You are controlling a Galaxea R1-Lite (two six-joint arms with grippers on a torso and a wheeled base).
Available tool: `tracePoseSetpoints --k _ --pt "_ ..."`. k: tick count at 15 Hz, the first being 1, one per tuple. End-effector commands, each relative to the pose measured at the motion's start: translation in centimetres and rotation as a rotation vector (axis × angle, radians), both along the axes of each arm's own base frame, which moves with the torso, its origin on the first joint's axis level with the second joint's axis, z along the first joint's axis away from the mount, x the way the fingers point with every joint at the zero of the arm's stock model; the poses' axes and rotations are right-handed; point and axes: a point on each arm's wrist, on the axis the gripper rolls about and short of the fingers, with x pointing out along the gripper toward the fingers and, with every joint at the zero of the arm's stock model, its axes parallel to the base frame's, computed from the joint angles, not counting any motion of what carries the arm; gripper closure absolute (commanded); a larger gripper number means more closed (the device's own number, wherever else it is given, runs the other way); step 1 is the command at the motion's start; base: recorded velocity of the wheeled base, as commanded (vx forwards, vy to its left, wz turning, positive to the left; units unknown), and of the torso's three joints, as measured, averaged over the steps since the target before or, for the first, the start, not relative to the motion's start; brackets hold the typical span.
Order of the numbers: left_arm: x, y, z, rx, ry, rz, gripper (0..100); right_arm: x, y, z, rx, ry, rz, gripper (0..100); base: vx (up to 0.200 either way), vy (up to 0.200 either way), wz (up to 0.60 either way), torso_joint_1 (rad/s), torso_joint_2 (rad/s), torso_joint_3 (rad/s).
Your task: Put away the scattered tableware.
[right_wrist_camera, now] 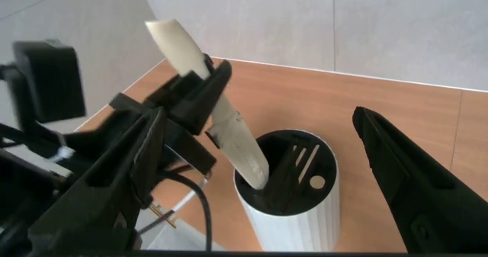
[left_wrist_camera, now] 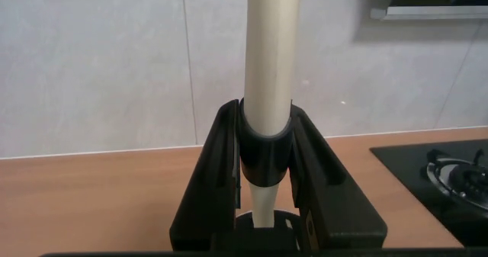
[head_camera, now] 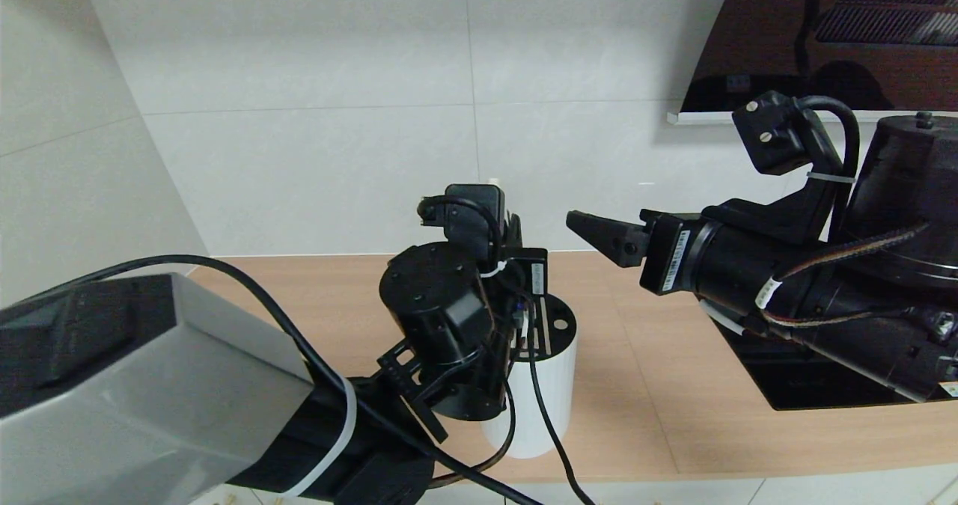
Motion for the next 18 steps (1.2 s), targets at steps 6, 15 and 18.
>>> tracePoseSetpoints --k 6,15,18 --pt "0.5 -0.6 -2.7 0.035 0.050 0.001 100 0.1 0.1 -0.2 -0.005 0.005 0.001 0 0.000 0.000 0.00 0.000 0.00 0.000" --pt "0.7 -0.7 -5.6 0.080 0.110 -0.002 100 0.1 0.1 -0.2 -0.005 0.005 0.001 0 0.000 0.000 0.00 0.000 0.00 0.000" --pt "0.8 -0.8 -6.5 0.086 0.127 -0.003 100 0.1 0.1 -0.2 -0.005 0.005 -0.001 0 0.000 0.000 0.00 0.000 0.00 0.000"
